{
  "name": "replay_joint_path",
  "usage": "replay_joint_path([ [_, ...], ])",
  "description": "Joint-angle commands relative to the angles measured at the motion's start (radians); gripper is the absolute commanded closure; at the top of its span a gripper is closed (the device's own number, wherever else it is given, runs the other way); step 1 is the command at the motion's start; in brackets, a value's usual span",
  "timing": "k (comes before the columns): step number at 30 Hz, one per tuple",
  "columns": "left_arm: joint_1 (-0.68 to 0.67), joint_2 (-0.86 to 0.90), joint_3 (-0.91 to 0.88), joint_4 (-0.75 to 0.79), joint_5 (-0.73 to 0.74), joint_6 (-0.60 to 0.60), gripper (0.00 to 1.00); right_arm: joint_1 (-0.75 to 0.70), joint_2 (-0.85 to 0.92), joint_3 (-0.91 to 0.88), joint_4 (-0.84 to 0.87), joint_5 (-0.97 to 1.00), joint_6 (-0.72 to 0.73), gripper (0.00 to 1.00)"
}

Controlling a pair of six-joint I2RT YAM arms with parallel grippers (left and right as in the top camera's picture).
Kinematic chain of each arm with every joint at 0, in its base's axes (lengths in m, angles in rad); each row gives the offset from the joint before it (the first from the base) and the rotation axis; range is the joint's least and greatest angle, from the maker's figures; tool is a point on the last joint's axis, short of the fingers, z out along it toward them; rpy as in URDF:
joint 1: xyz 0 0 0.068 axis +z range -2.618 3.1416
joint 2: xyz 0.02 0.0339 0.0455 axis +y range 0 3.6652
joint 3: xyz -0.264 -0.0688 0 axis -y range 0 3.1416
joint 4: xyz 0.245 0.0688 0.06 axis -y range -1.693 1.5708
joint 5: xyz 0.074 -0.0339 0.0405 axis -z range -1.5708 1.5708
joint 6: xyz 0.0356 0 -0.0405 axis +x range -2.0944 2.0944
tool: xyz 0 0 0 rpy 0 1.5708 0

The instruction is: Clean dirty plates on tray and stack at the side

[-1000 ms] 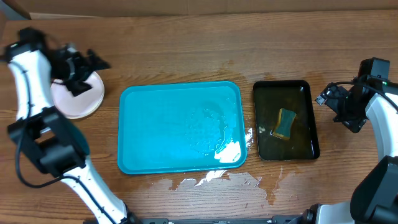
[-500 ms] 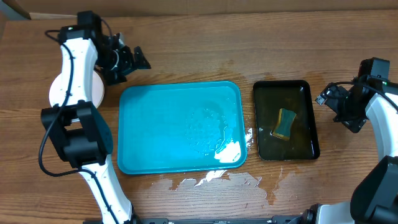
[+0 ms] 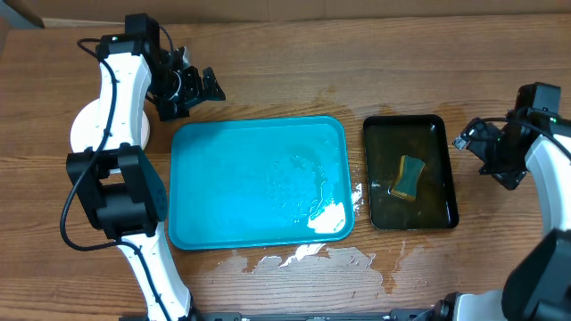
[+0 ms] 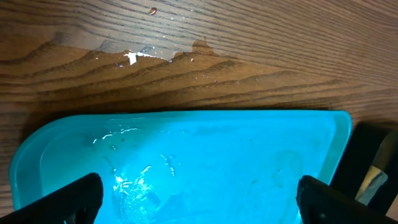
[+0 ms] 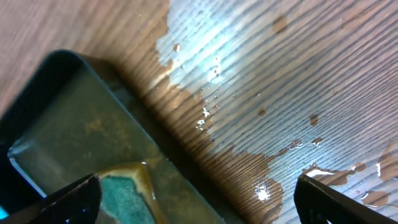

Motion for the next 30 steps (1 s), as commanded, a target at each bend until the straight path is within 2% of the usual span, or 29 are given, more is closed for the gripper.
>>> replay_joint_path([
  [1, -0.001, -0.035, -0.003, 0.000, -0.006, 0.019, 0.00, 0.006, -0.157, 0.022, 0.006, 0.002, -0.007, 0.00],
  [12, -0.001, -0.035, -0.003, 0.000, -0.006, 0.019, 0.00, 0.082, -0.630, 0.022, 0.005, 0.002, -0.007, 0.00],
  [22, -0.001, -0.035, -0.003, 0.000, -0.006, 0.019, 0.00, 0.332, -0.979, 0.006, 0.006, 0.020, -0.023, 0.00],
  [26, -0.001, -0.035, -0.003, 0.000, -0.006, 0.019, 0.00, 0.338, -1.117, -0.072, 0.031, 0.028, -0.046, 0.00],
  [30, -0.001, -0.035, -0.003, 0.000, -0.006, 0.019, 0.01, 0.330, -1.281, -0.290, 0.248, 0.028, -0.101, 0.00],
])
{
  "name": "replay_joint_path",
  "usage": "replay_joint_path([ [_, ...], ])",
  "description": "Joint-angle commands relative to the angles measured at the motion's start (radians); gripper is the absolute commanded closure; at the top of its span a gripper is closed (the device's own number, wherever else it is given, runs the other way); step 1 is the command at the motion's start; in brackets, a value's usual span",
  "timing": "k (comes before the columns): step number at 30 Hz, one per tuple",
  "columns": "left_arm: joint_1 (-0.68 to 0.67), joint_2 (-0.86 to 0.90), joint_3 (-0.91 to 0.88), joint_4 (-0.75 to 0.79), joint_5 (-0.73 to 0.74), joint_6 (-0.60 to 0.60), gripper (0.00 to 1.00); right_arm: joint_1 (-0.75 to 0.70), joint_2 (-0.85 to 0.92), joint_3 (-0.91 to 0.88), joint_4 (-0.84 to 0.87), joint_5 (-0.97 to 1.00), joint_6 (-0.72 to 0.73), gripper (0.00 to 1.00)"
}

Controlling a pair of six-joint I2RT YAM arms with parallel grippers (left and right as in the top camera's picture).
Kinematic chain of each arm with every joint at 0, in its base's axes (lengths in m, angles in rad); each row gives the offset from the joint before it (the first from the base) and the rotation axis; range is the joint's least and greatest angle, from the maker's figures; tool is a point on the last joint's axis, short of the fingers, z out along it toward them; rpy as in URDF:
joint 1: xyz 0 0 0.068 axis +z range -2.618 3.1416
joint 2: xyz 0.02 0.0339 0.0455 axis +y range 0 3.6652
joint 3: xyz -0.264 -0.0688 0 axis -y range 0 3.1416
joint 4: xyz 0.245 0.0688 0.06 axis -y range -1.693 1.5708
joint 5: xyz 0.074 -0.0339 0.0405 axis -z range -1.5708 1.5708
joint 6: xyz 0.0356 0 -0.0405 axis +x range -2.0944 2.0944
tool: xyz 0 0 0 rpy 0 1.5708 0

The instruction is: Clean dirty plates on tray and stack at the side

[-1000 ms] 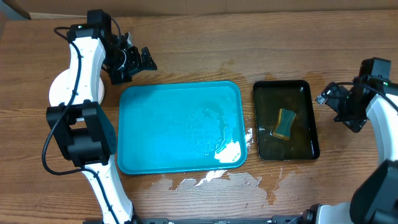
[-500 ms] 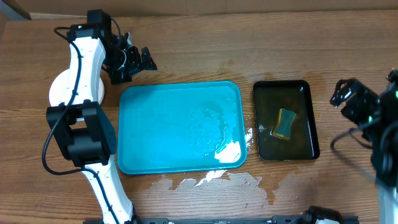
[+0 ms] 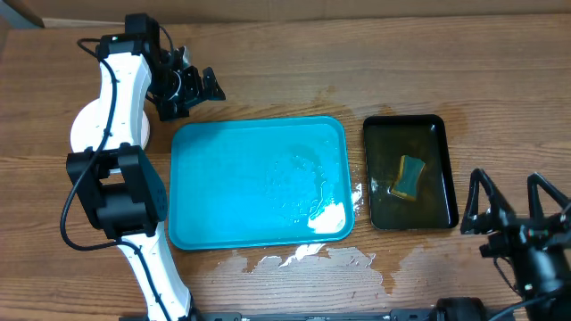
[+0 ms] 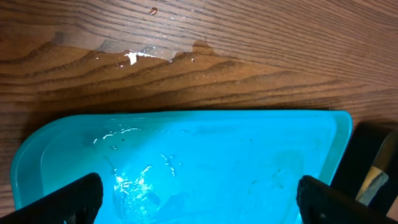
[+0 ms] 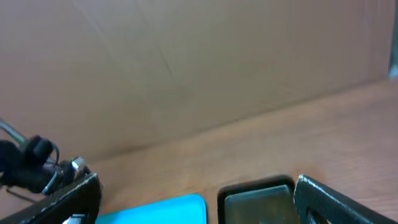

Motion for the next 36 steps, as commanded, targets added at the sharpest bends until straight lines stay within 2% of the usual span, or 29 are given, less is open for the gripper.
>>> replay_joint_path([
  [1, -0.001, -0.035, -0.003, 0.000, -0.006, 0.019, 0.00, -0.007, -0.117, -0.192, 0.147, 0.016, -0.051, 0.00],
  [9, -0.001, -0.035, -0.003, 0.000, -0.006, 0.019, 0.00, -0.016, -0.290, -0.612, 0.798, -0.019, -0.050, 0.00],
  [12, -0.001, -0.035, -0.003, 0.000, -0.006, 0.019, 0.00, -0.016, -0.318, -0.713, 0.946, -0.024, -0.051, 0.00],
  [16, -0.001, -0.035, -0.003, 0.000, -0.006, 0.019, 0.00, -0.016, -0.359, -0.816, 1.050, -0.010, -0.051, 0.00],
  [22, -0.001, -0.035, -0.003, 0.000, -0.006, 0.019, 0.00, -0.016, -0.406, -0.941, 1.110, -0.010, -0.051, 0.00],
  [28, -0.001, -0.035, -0.003, 0.000, -0.006, 0.019, 0.00, -0.016, -0.406, -1.040, 1.080, 0.024, -0.050, 0.00],
  [36, -0.001, -0.035, -0.003, 0.000, -0.006, 0.019, 0.00, -0.015, -0.406, -1.040, 0.749, 0.059, -0.047, 0.00],
])
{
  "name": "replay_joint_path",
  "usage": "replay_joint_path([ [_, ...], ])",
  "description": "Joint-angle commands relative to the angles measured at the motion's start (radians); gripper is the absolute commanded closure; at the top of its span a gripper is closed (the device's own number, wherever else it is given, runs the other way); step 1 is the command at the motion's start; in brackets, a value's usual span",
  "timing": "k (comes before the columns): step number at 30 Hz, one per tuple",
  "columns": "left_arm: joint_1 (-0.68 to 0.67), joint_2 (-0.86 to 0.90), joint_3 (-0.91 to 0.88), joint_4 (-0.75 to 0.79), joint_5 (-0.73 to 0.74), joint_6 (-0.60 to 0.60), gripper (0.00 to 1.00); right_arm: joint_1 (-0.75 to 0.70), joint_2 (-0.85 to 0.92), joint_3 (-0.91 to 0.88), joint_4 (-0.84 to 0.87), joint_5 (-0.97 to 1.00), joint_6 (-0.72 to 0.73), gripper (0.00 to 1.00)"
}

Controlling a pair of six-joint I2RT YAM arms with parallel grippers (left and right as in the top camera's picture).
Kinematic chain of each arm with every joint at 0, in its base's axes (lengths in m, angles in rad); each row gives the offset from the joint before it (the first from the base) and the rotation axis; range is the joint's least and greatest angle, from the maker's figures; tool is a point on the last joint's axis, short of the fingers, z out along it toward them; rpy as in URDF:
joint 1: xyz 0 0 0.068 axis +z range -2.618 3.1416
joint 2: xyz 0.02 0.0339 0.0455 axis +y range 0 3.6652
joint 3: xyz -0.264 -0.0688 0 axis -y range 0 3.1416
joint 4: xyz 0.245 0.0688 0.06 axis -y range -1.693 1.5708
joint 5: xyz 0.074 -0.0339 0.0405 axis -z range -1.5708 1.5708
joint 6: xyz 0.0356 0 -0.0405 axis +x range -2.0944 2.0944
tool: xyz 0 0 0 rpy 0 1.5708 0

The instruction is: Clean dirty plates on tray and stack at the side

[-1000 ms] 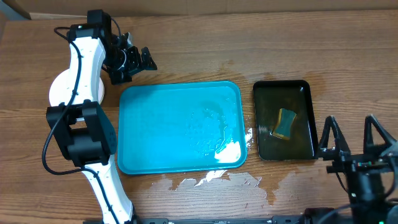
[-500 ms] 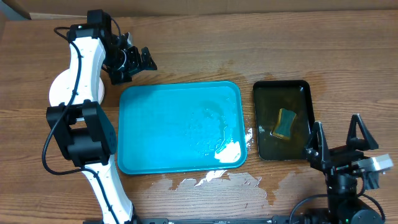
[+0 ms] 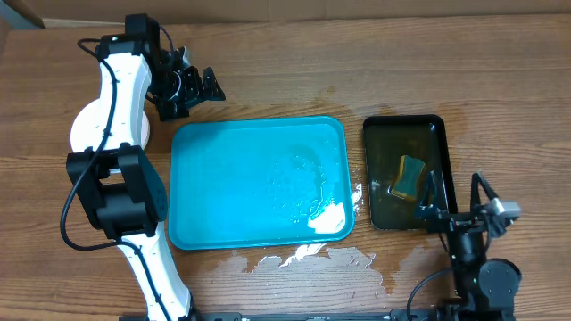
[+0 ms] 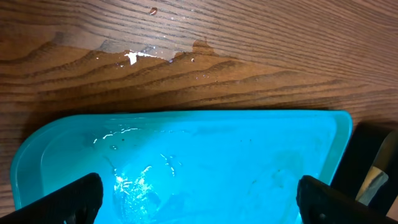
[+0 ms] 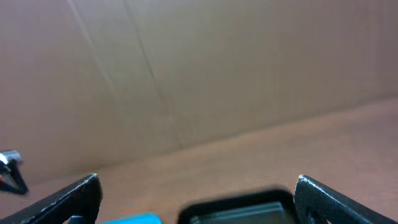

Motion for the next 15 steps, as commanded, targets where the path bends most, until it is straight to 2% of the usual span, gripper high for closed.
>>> replay_joint_path([
  [1, -0.001, -0.035, -0.003, 0.001, -0.006, 0.019, 0.00, -0.002, -0.010, -0.011, -0.110, 0.024, -0.004, 0.00],
  [15, -0.001, -0.035, -0.003, 0.001, -0.006, 0.019, 0.00, -0.002, -0.010, -0.010, -0.100, 0.024, -0.003, 0.00],
])
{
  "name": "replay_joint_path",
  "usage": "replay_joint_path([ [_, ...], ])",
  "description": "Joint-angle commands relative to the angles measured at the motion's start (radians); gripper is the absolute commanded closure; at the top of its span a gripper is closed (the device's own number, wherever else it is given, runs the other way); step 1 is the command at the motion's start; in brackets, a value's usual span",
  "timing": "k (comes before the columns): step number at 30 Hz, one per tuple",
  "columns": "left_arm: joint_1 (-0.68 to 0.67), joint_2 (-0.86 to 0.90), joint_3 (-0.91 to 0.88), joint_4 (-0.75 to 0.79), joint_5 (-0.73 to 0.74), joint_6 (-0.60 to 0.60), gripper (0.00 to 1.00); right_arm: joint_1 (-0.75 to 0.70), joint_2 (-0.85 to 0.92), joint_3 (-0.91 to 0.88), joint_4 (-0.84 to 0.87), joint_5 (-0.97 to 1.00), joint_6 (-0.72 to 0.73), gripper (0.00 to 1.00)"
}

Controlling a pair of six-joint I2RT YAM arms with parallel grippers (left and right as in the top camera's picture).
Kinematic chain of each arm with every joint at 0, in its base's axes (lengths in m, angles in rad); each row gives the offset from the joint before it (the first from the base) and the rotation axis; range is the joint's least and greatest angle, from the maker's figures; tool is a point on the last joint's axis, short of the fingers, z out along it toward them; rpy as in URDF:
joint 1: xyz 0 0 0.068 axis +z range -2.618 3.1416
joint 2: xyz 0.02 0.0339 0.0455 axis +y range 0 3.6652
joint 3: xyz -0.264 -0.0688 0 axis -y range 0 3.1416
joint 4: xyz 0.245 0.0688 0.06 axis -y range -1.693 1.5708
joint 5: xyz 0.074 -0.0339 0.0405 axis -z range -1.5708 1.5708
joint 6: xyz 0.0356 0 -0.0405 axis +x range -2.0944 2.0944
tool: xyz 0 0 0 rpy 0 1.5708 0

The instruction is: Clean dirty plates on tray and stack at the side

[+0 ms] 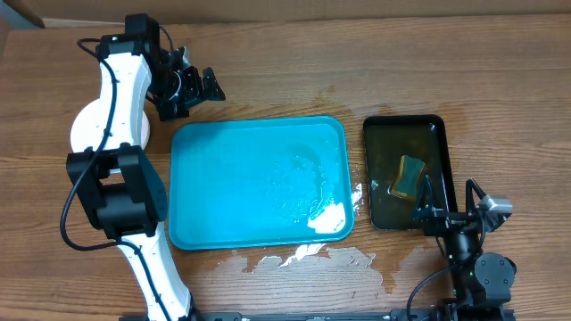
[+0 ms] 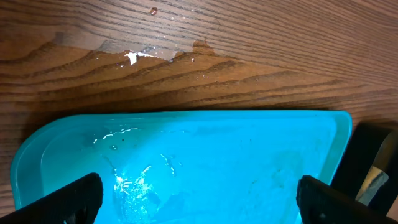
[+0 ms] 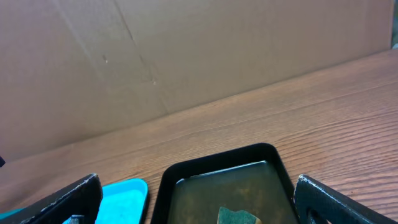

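Observation:
A wet blue tray (image 1: pixel 259 183) lies mid-table with nothing on it; no plates show in any view. Its far rim (image 2: pixel 186 118) fills the left wrist view. My left gripper (image 1: pixel 203 87) hangs open above the table behind the tray's back-left corner, empty, its fingertips (image 2: pixel 84 196) at the frame's bottom corners. My right gripper (image 1: pixel 453 211) is open and empty at the front right, by the near end of the black basin (image 1: pixel 409 169), facing the back wall. A green-and-yellow sponge (image 1: pixel 410 176) lies in the basin's murky water (image 3: pixel 230 186).
Water and white foam (image 1: pixel 308 256) are spilled on the wood in front of the tray, and foam sits in the tray's front-right corner (image 1: pixel 328 218). Wet patches (image 2: pixel 134 57) mark the table behind the tray. A cardboard wall (image 3: pixel 186 56) closes the back.
My right gripper has shifted slightly and tilted down: its camera now shows the basin and sponge below the wall. The left arm has not moved.
My right gripper was open at the table's right edge beside the basin, looking down at wet wood. Then it was at the front right, facing the cardboard wall. It settled near the basin's near end, and now looks over it. The left gripper stayed open.

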Motion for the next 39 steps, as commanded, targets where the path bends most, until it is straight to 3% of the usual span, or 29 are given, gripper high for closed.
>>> replay_joint_path([
  [1, -0.001, -0.035, -0.003, 0.000, -0.006, 0.019, 0.00, -0.002, -0.010, -0.010, 0.006, 0.016, -0.003, 0.00],
  [27, -0.038, -0.044, -0.005, 0.000, -0.007, 0.019, 0.00, -0.002, -0.010, -0.010, 0.006, 0.016, -0.003, 0.00],
  [39, -0.136, -0.462, -0.005, 0.000, -0.006, 0.019, 0.00, -0.002, -0.010, -0.010, 0.006, 0.016, -0.003, 0.00],
])
